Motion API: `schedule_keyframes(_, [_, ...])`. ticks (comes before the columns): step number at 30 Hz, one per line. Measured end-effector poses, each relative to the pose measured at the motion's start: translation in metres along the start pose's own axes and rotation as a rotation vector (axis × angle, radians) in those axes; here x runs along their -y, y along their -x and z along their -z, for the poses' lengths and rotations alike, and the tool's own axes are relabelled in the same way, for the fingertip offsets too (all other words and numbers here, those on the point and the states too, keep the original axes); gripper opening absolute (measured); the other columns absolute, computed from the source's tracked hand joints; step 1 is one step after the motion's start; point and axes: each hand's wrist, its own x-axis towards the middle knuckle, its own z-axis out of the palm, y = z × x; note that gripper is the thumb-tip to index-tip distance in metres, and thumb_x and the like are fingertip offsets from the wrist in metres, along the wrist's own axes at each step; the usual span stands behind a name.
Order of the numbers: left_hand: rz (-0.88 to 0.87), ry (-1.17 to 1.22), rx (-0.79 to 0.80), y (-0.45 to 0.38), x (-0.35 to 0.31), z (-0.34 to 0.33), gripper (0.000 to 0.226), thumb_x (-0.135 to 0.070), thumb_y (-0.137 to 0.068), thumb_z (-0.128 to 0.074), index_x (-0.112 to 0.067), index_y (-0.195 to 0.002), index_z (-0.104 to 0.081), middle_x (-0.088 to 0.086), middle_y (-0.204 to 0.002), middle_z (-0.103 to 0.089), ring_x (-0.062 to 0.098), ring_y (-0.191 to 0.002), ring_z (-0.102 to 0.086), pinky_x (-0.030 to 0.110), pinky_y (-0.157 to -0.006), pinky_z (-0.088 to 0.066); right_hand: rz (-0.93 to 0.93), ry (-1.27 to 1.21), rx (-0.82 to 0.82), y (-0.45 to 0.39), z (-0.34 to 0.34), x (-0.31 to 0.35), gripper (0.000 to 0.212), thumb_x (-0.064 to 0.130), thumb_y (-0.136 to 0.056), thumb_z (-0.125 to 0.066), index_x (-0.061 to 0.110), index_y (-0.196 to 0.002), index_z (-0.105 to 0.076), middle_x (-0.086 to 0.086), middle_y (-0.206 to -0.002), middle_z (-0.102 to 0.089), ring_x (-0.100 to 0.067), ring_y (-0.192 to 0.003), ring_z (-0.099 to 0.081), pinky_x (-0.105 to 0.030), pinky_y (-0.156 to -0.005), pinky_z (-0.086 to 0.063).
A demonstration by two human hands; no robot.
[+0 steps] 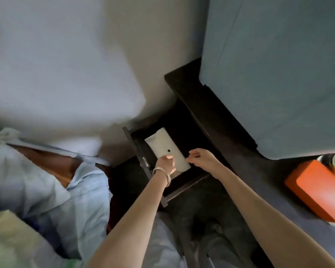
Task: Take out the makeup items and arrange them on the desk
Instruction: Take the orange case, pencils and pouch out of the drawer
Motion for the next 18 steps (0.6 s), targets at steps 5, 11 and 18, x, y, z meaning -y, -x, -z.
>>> schedule_keyframes(5, [0.044, -0.02, -0.083, -0.063, 0.006, 0.017, 0.044, 0.001, -0.092, -0.044, 0.002, -0.135, -0.039, 0.019, -0.134, -0.047, 0.036, -0.128, -0.044, 0.041, -0.103, -0.039, -0.092, 0.087, -0.044, -0.075, -0.036, -0.019, 0.055, 0.02, -0.088, -0.063, 0.007, -0.137, -0.042, -0.01, -0.134, -0.051, -0.024, -0.121, -0.05, -0.029, -0.094, -0.04])
schedule_keyframes(11, [0.085, 0.009, -0.114, -0.119, 0.024, 0.022, 0.046, 0.0, -0.085, -0.052, 0.001, -0.13, -0.042, 0.018, -0.13, -0.052, 0.031, -0.119, -0.051, 0.038, -0.099, -0.043, -0.169, 0.142, -0.054, -0.125, -0.063, -0.051, 0.069, 0.022, -0.084, -0.068, 0.007, -0.142, -0.032, -0.015, -0.14, -0.044, -0.031, -0.126, -0.046, -0.042, -0.105, -0.04])
schedule_keyframes(18, [0.108, 0.007, -0.138, -0.128, 0.03, 0.023, 0.047, -0.002, -0.083, -0.055, 0.002, -0.129, -0.043, 0.018, -0.123, -0.053, 0.029, -0.104, -0.054, 0.039, -0.092, -0.048, -0.135, 0.162, -0.027, -0.129, -0.067, -0.05, 0.04, 0.019, -0.089, -0.061, 0.001, -0.124, -0.051, -0.018, -0.126, -0.056, -0.033, -0.113, -0.056, -0.041, -0.094, -0.048])
